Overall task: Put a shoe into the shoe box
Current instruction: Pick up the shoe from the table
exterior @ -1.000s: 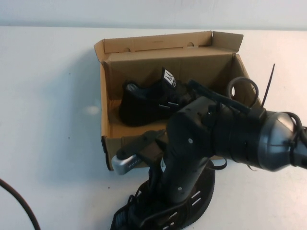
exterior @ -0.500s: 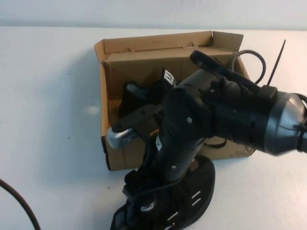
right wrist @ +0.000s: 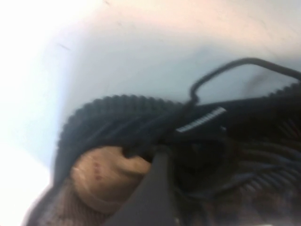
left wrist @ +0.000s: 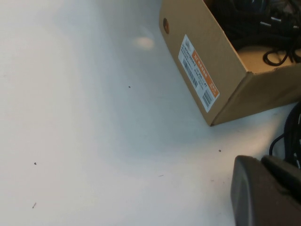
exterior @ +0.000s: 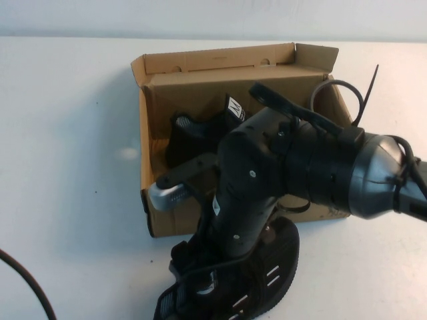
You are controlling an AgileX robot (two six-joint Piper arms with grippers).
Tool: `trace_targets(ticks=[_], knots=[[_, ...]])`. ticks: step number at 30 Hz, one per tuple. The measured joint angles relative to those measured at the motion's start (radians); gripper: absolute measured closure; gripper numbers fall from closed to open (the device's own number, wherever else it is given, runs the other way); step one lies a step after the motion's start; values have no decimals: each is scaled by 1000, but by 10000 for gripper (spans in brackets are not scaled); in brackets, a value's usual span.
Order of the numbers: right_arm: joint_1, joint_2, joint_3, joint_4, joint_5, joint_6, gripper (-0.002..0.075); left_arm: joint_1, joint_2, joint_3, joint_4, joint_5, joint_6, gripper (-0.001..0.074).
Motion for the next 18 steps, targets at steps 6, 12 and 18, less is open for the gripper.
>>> trace_targets(ticks=[6,12,18], knots=[[0,0,-4,-76,87,6,78,0,0,0,0,0,0,736],[0,-19,-9,-98,105,6,80,0,0,0,0,0,0,734],[0,-37,-28,-34,79,22,80,0,0,0,0,0,2,735]])
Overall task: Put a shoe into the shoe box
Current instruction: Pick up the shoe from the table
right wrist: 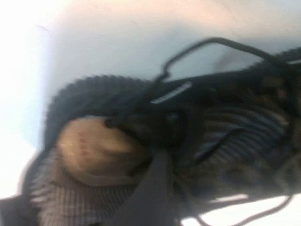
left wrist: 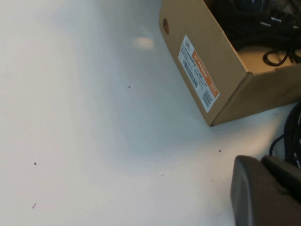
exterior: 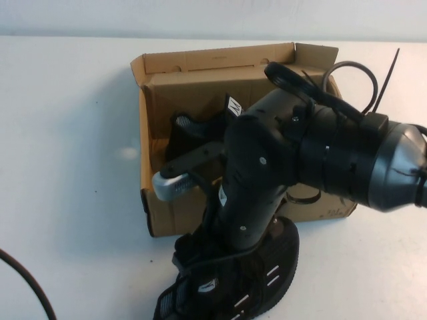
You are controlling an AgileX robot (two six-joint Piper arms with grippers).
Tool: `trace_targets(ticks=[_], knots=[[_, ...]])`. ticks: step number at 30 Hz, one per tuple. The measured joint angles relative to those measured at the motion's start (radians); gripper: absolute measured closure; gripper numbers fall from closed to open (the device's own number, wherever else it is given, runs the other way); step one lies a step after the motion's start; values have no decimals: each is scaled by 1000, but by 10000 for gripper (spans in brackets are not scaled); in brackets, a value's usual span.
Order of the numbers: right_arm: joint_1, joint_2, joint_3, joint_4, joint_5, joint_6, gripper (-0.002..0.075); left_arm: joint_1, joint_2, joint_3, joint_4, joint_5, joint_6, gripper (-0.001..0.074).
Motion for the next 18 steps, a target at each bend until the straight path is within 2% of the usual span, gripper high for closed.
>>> trace_targets(ticks=[12,15,18], knots=[[0,56,0,55,-9,11,85,0,0,0,0,0,0,736],[0,63,0,17,5,21,119,0,0,0,0,0,0,736],[0,64,0,-19,6,32,200,0,0,0,0,0,0,734]])
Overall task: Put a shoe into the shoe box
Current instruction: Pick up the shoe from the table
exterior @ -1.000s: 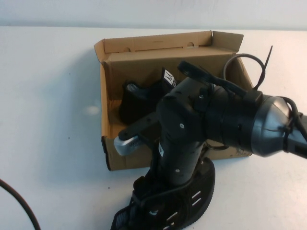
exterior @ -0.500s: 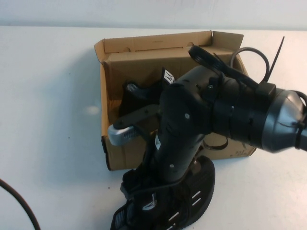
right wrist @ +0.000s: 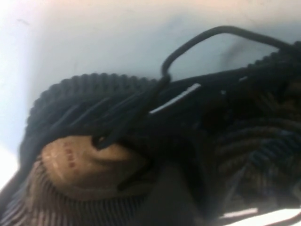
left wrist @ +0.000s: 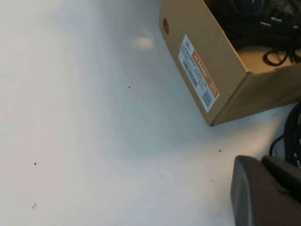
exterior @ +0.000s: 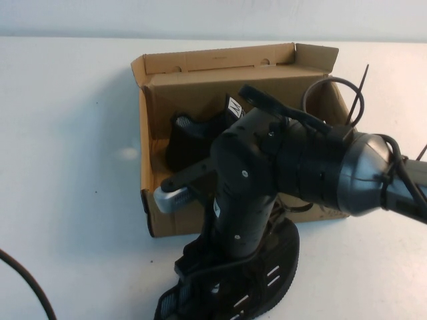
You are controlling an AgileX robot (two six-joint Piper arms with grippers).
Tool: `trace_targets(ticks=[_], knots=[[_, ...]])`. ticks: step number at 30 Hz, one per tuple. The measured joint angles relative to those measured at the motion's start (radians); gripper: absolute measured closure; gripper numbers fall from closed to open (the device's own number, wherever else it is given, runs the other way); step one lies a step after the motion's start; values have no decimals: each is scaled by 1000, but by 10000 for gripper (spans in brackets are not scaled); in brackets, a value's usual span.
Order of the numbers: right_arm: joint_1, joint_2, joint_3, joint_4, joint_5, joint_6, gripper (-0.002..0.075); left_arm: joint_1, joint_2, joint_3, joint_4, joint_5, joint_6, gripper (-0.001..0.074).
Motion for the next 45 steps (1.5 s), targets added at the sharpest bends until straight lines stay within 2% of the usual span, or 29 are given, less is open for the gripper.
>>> trace_targets(ticks=[3,8,11,20,22,23,31,34,37,43,45], knots=[[0,0,0,-12,-4,2,340,0,0,0,0,0,0,736],[5,0,0,-12,-15,-10,624,0,0,0,0,0,0,736],[5,3,0,-12,-21,-18,692,0,0,0,0,0,0,736],[5,3,-26,0,21,-75,698,0,0,0,0,0,0,736],[5,5,-49,7,49,-100,698,0,0,0,0,2,2,703],[5,5,-65,11,59,-115,699,0,0,0,0,6,11,715],[5,7,-220,77,90,-160,701,0,0,0,-3,39,157,734],[5,7,-269,107,90,-160,701,0,0,0,-3,62,211,717],[5,5,-293,149,90,-172,701,0,0,0,-10,70,236,636],[5,2,-296,236,98,-208,701,0,0,-4,-36,76,278,308],[5,-7,-296,240,101,-212,701,0,0,-14,-37,89,288,240]])
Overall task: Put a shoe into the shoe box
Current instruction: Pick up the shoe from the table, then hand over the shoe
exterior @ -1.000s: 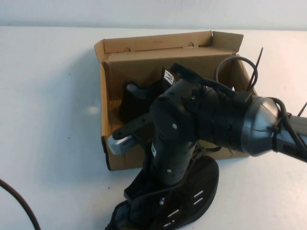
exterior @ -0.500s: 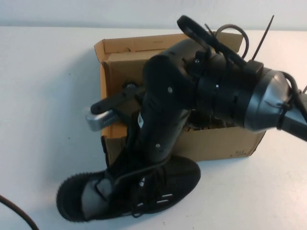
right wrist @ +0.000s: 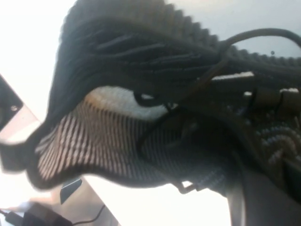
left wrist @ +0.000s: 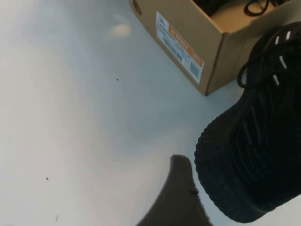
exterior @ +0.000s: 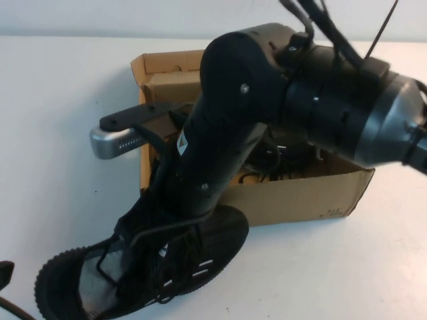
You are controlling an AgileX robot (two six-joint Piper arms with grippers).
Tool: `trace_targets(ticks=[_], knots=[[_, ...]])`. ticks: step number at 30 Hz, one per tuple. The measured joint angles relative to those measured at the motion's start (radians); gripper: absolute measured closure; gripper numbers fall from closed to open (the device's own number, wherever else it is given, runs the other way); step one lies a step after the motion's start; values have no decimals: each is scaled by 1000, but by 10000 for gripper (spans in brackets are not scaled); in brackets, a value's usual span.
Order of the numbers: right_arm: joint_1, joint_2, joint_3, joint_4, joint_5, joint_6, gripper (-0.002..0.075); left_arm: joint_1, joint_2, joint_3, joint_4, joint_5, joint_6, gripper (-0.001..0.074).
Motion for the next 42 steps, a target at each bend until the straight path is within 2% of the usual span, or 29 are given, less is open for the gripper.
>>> trace_targets(ticks=[3,8,18,24,33,42], knots=[[0,-33,0,0,2,-4,701,0,0,-34,-7,14,12,204],[0,-108,-2,2,6,-24,701,0,0,-85,-35,17,55,191],[0,-197,-2,-12,14,-28,701,0,0,-96,-312,103,409,190],[-35,-197,-2,-10,20,-30,701,-11,0,-96,-362,132,520,189],[-161,-197,-9,-10,20,-85,701,-15,4,-96,-399,3,549,188],[-172,-197,-88,2,28,-112,701,-15,10,-96,-466,-17,570,188]])
